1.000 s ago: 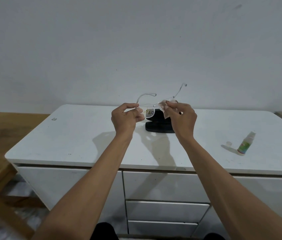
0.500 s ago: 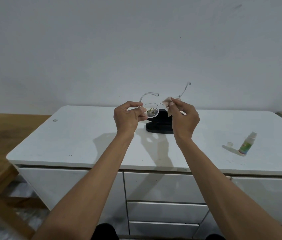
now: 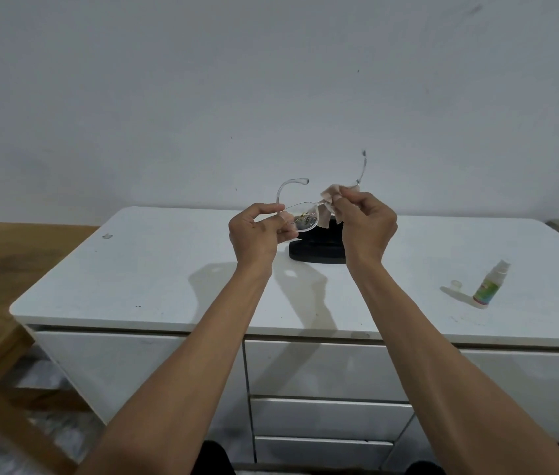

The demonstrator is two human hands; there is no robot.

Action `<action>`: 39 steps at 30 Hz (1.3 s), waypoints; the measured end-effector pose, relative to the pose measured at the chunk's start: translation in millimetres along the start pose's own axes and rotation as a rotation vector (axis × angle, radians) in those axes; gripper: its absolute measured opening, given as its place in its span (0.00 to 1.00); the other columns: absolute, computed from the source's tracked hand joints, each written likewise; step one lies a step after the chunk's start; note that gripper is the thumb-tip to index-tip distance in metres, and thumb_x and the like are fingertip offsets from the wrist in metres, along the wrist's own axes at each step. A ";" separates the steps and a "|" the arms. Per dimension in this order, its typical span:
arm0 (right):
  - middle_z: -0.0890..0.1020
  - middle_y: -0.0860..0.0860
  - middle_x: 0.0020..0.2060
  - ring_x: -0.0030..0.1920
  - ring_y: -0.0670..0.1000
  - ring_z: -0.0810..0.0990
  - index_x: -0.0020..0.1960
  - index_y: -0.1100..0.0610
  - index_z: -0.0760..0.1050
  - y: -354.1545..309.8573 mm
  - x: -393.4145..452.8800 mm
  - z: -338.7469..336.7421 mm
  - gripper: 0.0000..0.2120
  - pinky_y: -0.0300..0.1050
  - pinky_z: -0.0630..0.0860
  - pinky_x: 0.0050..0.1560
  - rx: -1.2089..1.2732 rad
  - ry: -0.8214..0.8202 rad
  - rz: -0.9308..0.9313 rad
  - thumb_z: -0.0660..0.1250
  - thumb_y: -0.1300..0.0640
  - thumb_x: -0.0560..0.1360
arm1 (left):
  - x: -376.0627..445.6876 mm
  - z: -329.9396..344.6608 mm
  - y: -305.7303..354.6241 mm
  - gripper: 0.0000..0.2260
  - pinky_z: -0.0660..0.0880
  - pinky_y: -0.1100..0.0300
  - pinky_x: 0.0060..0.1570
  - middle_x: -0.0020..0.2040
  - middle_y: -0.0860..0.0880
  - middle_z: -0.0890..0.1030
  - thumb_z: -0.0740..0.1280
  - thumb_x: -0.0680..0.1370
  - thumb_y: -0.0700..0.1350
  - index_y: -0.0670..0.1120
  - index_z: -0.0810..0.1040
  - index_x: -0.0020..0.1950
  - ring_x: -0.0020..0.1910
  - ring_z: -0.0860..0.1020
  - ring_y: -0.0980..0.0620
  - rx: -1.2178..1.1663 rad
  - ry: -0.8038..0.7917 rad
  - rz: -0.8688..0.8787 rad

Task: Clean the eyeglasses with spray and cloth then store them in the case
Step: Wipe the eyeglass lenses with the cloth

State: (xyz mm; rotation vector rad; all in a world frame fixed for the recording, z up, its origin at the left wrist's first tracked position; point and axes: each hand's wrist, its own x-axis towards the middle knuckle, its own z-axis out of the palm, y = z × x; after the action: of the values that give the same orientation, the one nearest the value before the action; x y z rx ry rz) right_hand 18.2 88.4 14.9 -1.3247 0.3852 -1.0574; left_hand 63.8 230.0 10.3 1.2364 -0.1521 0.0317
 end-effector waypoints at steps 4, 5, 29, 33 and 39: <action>0.87 0.49 0.32 0.35 0.49 0.85 0.39 0.53 0.87 -2.2 -1.7 -16.8 0.03 0.48 0.81 0.50 -0.182 -0.199 -0.042 0.77 0.60 0.70 | 2.5 -7.7 -3.6 0.07 0.82 0.56 0.34 0.33 0.39 0.83 0.71 0.73 0.28 0.39 0.83 0.42 0.26 0.80 0.46 -0.003 0.052 -0.005; 0.87 0.51 0.31 0.36 0.53 0.85 0.39 0.55 0.87 -3.2 -1.1 -21.6 0.01 0.51 0.81 0.50 -0.224 -0.243 -0.046 0.76 0.60 0.69 | 3.4 -9.7 -3.8 0.08 0.82 0.56 0.33 0.33 0.40 0.82 0.70 0.73 0.27 0.39 0.83 0.43 0.27 0.80 0.46 0.008 0.056 -0.002; 0.88 0.55 0.42 0.47 0.56 0.88 0.35 0.57 0.84 -6.3 16.2 1.4 0.09 0.58 0.85 0.54 0.100 -0.185 0.150 0.73 0.69 0.68 | 9.4 3.7 9.5 0.09 0.84 0.52 0.35 0.30 0.45 0.83 0.69 0.72 0.27 0.40 0.82 0.41 0.26 0.82 0.46 0.077 0.054 0.076; 0.86 0.56 0.36 0.39 0.55 0.86 0.33 0.59 0.81 -4.0 17.4 -19.2 0.11 0.51 0.86 0.48 0.045 -0.492 0.143 0.72 0.72 0.69 | 15.9 -9.2 12.9 0.11 0.83 0.54 0.31 0.31 0.42 0.82 0.67 0.72 0.26 0.40 0.82 0.40 0.25 0.77 0.44 0.124 0.071 0.080; 0.88 0.53 0.36 0.39 0.52 0.86 0.33 0.57 0.83 -4.0 16.8 -34.8 0.09 0.60 0.86 0.51 -0.087 -0.424 0.128 0.74 0.69 0.68 | 15.3 -12.9 13.1 0.09 0.84 0.50 0.35 0.31 0.42 0.81 0.69 0.71 0.27 0.40 0.82 0.40 0.24 0.78 0.45 0.217 0.035 0.113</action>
State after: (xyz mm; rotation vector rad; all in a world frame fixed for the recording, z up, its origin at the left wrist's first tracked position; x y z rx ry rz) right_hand -1.2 54.8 14.8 -1.5375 0.1943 -0.6356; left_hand 78.8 245.6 20.5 1.4419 -0.1918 0.1710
